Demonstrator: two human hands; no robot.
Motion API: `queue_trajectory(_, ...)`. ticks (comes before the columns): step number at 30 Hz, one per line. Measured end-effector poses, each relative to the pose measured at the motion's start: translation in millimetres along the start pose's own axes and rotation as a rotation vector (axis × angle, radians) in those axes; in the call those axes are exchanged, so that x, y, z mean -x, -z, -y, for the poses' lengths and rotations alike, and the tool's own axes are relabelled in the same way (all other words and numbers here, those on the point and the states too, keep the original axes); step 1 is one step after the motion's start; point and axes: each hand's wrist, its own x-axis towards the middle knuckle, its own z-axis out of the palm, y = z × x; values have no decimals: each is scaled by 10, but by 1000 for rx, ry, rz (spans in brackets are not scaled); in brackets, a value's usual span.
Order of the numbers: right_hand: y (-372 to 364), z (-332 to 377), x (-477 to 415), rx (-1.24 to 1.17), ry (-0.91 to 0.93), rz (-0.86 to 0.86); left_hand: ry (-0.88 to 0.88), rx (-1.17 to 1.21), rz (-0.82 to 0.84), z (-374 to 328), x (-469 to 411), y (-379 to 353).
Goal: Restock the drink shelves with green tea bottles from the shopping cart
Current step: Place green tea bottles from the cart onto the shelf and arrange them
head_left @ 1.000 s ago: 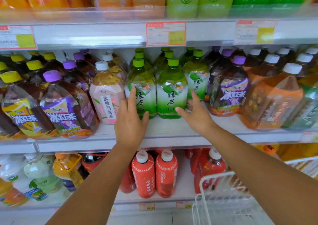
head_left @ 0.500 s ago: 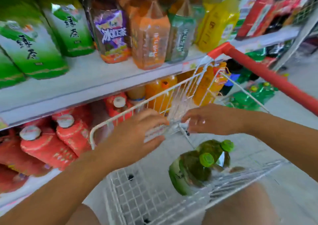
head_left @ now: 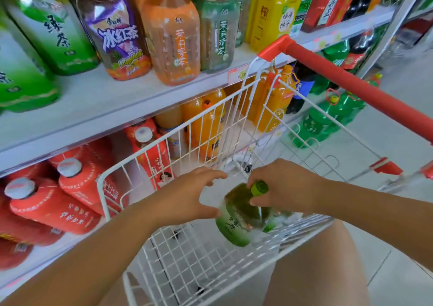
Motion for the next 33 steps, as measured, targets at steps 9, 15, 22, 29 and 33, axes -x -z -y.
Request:
queue_trajectory(9, 472, 192, -85, -229, 270, -264, -16, 160, -207, -139, -7, 151)
queue_trajectory(15, 513, -292, 22, 106, -111, -6, 86, 152, -359, -50, 31, 185)
queue_trajectory(22, 5, -469, -10, 160, -343, 212, 135, 238, -447, -62, 63, 266)
queue_trajectory(29, -52, -413, -74, 111, -349, -37, 147, 294, -478, -38, 77, 277)
queue_trajectory(33, -1, -309, -72, 48, -266, -170, 167, 322, -560, -68, 103, 348)
